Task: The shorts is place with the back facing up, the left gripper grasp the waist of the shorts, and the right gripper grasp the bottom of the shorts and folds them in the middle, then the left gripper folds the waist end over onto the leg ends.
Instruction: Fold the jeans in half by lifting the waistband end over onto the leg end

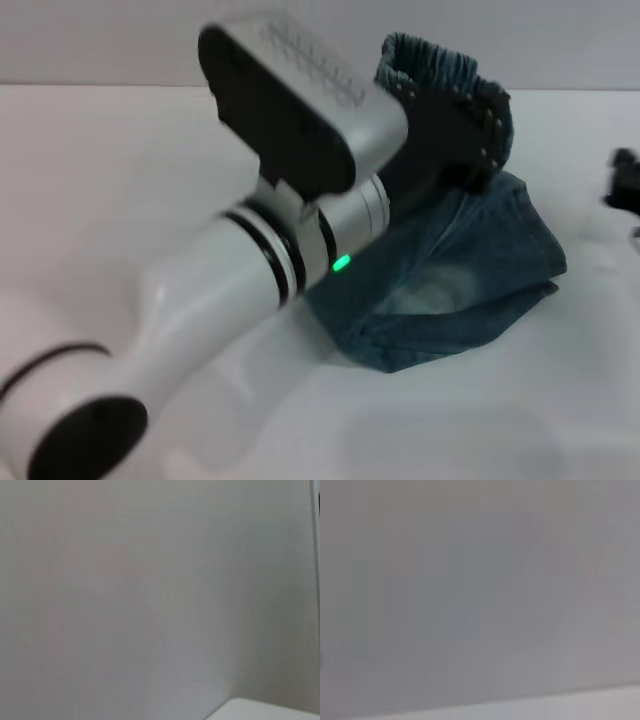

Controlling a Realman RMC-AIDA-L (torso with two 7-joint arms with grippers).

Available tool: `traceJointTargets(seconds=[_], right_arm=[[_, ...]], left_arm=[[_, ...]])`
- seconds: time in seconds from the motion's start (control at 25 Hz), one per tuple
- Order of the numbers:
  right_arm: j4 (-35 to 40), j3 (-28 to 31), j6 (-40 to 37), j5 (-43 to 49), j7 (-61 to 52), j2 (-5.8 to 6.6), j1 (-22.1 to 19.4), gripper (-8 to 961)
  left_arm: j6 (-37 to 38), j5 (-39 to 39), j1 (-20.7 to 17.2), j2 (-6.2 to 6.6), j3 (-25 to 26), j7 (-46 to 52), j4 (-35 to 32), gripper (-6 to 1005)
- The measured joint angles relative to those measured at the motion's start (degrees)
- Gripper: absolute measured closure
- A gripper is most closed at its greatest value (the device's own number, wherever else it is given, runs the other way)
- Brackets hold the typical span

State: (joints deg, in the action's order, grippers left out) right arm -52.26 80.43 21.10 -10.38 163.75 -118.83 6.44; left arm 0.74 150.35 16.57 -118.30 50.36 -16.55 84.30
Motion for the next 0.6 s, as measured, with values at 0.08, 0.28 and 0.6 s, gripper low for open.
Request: traceJointTargets(seconds=[0.08, 0.28, 0.6], right_arm=[[-4.6, 1.9, 0.1, 2.5, 0.0, -0.21, -4.7, 954], [-9.0, 3.2, 0.3, 3.2, 0.0, -0.26, -10.3, 954], [-8.8, 1.1, 5.0, 6.5, 0.0, -0.28, -11.1, 954]], left_arm=[[5.3, -0.7, 0.1, -0.14, -2.4, 1.3, -3.2, 946], [14.4, -1.5, 2.4, 0.02, -7.8, 8.1, -11.0, 942], [21.3, -1.0, 4.3, 0.02, -9.8, 12.8, -17.6, 595]])
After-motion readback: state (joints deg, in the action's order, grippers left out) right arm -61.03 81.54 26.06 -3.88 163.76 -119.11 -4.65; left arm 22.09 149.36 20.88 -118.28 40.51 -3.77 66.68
